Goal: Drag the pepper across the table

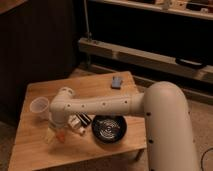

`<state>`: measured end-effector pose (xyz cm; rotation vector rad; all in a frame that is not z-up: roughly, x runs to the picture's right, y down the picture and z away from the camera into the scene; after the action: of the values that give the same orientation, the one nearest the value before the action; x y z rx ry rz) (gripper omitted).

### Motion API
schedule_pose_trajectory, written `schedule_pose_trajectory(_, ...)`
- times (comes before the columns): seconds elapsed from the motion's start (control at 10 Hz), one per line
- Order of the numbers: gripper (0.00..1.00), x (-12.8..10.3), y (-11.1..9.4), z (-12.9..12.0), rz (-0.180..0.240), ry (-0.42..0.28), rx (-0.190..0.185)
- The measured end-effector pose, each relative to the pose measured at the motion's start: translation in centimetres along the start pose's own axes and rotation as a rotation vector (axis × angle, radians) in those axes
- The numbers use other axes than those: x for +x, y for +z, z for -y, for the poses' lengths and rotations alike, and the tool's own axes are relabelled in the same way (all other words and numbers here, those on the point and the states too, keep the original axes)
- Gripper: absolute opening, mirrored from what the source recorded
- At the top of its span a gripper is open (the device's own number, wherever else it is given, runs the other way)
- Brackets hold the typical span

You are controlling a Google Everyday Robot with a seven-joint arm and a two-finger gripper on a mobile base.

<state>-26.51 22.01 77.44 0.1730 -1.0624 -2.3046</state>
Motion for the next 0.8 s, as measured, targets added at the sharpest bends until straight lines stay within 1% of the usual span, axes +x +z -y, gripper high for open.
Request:
schedule_pose_trajectory(0.1, 0.8, 0.0, 0.1, -0.1, -0.002, 0.002, -0.004)
schedule_pose_trajectory(0.2, 0.8, -0.2, 0.3, -0.3, -0.002, 0.002, -0.022)
schedule_pose_trajectory(0.3, 0.79, 0.0, 0.4, -0.2, -0.002, -0.003, -0.028)
schedule_pose_trajectory(0.4, 0.73, 0.0, 0.5, -0.1, 0.005, -0.01, -0.032)
schedule_pose_trajectory(0.5, 0.61, 0.0, 0.8, 0.1, 0.018, -0.021, -0.041)
schedule_pose_trajectory(0.6, 0.54, 0.1, 1.0, 0.4, 0.026, -0.03, -0.043)
schedule_pose_trajectory(0.8, 0.52, 0.0, 1.5, 0.3, 0.042, -0.031, -0.047)
